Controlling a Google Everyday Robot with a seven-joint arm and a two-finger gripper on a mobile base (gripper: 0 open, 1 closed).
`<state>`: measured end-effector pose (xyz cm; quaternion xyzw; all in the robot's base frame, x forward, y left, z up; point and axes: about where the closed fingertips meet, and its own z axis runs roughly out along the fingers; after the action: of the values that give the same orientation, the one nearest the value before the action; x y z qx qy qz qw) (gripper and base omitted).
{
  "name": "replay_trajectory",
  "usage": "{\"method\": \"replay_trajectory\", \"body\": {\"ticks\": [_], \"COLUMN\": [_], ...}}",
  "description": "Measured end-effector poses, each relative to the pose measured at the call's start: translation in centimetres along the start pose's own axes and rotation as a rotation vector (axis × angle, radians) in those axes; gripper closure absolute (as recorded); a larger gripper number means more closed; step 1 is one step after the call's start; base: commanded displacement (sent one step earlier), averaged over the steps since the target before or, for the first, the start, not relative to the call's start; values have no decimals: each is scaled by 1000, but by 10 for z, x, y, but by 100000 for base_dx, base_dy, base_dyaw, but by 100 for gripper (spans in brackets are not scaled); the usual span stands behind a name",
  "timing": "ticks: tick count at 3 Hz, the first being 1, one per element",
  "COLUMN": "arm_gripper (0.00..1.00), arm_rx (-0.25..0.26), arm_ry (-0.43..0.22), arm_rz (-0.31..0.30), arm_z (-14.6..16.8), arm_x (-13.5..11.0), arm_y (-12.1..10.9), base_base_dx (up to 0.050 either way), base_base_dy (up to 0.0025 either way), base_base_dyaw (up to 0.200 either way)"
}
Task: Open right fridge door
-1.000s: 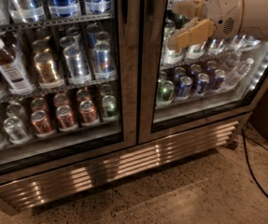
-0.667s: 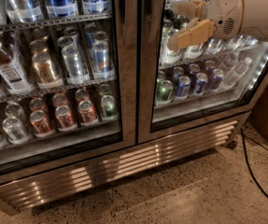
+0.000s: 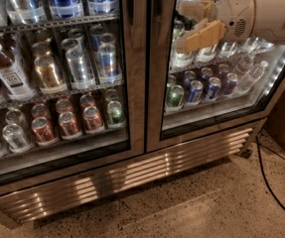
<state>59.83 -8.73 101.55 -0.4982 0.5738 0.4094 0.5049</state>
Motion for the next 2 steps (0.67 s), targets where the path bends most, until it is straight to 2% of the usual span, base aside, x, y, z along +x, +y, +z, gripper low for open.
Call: {"method": "replay_trajectory", "body": {"ticks": [1,2], "arm_gripper": [0,0], "arm_rx": [-51,-51], "arm_ry": [-9,-6], "arm_rz": [-44,-41], "arm_z": [9,9], "arm_x": [-11,-10], "arm_y": [15,16], "base_base_dx": [0,0], "base_base_dy": [0,0], "base_base_dyaw": [0,0]}}
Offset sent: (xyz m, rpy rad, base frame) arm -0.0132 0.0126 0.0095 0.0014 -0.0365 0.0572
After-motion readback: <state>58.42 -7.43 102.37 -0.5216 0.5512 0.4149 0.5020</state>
